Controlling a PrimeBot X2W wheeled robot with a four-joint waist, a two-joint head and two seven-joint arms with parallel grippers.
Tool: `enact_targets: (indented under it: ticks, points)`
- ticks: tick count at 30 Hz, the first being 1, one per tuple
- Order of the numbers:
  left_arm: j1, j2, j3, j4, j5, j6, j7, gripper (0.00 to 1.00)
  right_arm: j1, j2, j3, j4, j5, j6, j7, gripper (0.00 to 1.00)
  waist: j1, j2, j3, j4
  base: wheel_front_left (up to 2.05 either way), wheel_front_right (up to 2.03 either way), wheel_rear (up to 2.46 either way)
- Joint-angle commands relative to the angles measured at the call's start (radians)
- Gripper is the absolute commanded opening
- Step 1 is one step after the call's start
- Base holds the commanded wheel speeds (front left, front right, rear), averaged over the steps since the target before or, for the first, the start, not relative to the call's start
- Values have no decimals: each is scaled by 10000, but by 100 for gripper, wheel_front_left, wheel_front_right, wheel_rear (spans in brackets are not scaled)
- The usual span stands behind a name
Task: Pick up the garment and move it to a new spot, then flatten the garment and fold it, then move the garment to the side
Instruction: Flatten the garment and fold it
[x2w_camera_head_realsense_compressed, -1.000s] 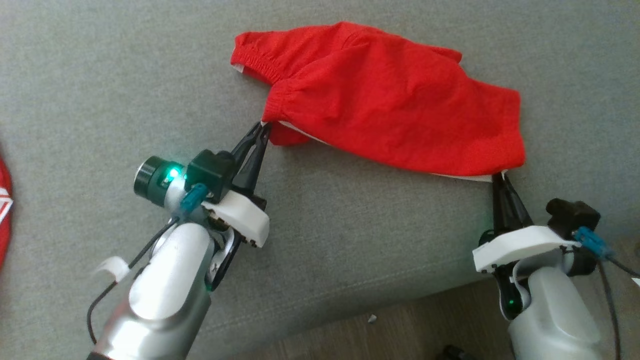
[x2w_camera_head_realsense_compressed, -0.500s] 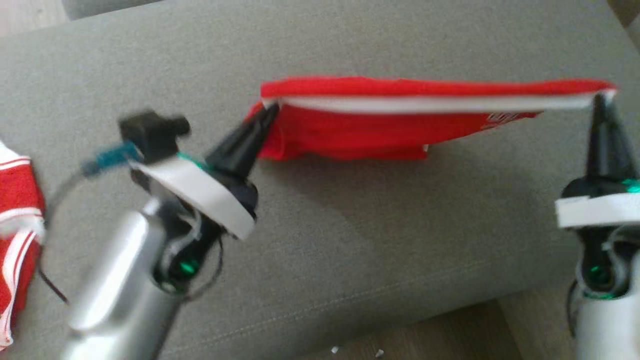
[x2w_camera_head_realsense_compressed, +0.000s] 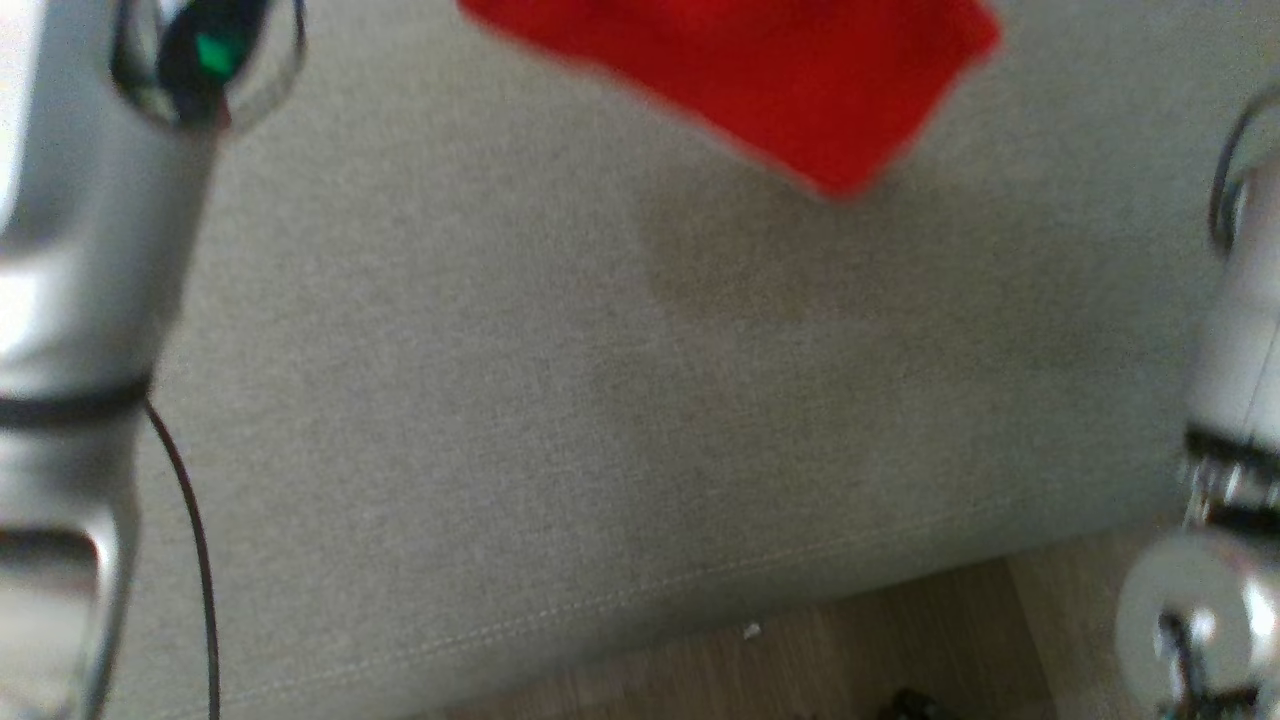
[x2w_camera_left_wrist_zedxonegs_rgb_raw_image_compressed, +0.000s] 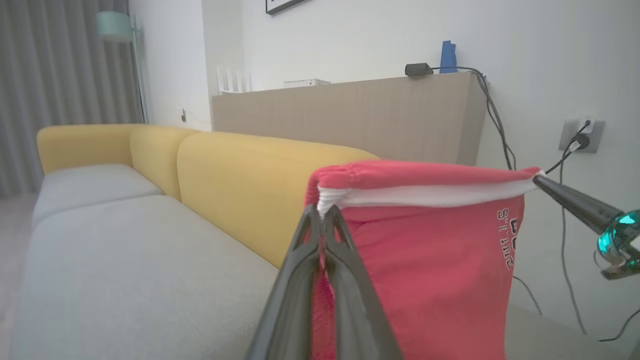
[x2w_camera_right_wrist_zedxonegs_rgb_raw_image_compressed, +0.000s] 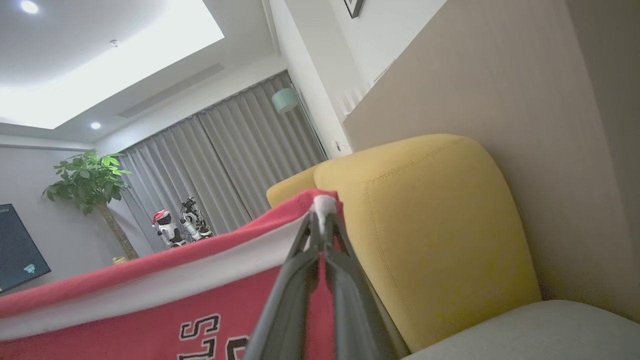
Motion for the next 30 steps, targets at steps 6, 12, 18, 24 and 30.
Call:
enact_targets:
  ticks: [6, 12, 18, 24, 30]
  points:
    - [-3182, 403, -494, 1738, 1004, -15, -2608, 0, -2924, -12, 28, 1474, -1034, 63, -1696, 0, 0, 0, 1312, -97, 0, 0, 0]
    - [-3205, 645, -1722, 2648, 589, -15, -3633, 0, -2942, -12, 233, 1865, -1309, 63, -2267, 0, 0, 0, 1336, 95, 0, 0, 0]
    - [-877, 1342, -3501, 2268, -208, -16, -3895, 0, -50, -92, 800, 1650, -1052, 63, -1948, 0, 0, 0, 860, 386, 0, 0, 0]
    - [2385, 1977, -4324, 856, -32, -16, -3906, 0, 3758, -187, 1344, 728, -345, 63, -1307, 0, 0, 0, 197, 557, 0, 0, 0]
    - [5591, 2129, -3888, 45, 996, 180, -3907, 0, 6606, -116, 1149, -534, 429, 63, -742, 0, 0, 0, -624, 572, 0, 0, 0]
